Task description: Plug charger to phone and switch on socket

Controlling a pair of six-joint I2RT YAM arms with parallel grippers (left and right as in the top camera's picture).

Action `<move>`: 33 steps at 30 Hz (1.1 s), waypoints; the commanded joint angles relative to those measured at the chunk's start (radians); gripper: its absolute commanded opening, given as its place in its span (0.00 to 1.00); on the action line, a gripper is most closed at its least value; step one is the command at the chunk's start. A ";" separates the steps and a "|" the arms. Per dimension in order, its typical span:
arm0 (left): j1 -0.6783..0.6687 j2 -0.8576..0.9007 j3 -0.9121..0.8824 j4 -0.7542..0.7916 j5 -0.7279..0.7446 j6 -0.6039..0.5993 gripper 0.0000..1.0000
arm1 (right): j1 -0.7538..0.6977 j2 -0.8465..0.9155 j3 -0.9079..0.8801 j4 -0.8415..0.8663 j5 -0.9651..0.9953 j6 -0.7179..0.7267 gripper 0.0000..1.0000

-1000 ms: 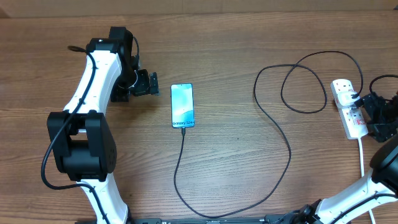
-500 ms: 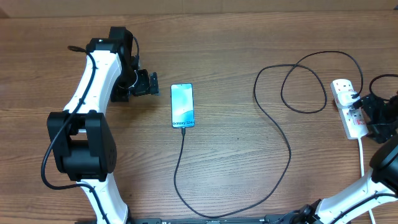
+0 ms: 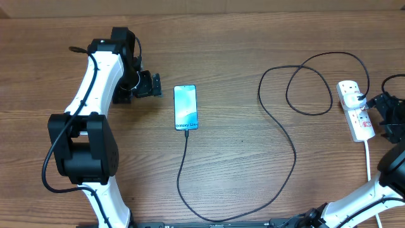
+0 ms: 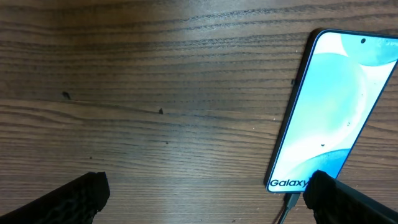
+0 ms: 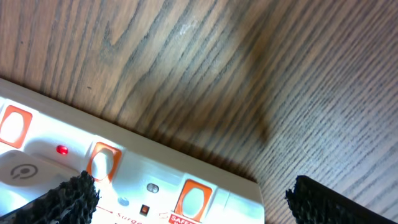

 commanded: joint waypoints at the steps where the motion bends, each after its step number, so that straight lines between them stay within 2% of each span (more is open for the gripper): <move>1: -0.001 -0.015 0.001 0.001 -0.007 -0.010 1.00 | 0.012 -0.012 -0.024 0.019 0.008 -0.004 1.00; 20: -0.001 -0.015 0.001 0.001 -0.007 -0.010 1.00 | 0.069 -0.012 -0.029 0.031 0.060 -0.007 1.00; 33: -0.001 -0.015 0.001 0.001 -0.007 -0.010 1.00 | 0.069 -0.014 -0.034 -0.080 0.058 0.002 1.00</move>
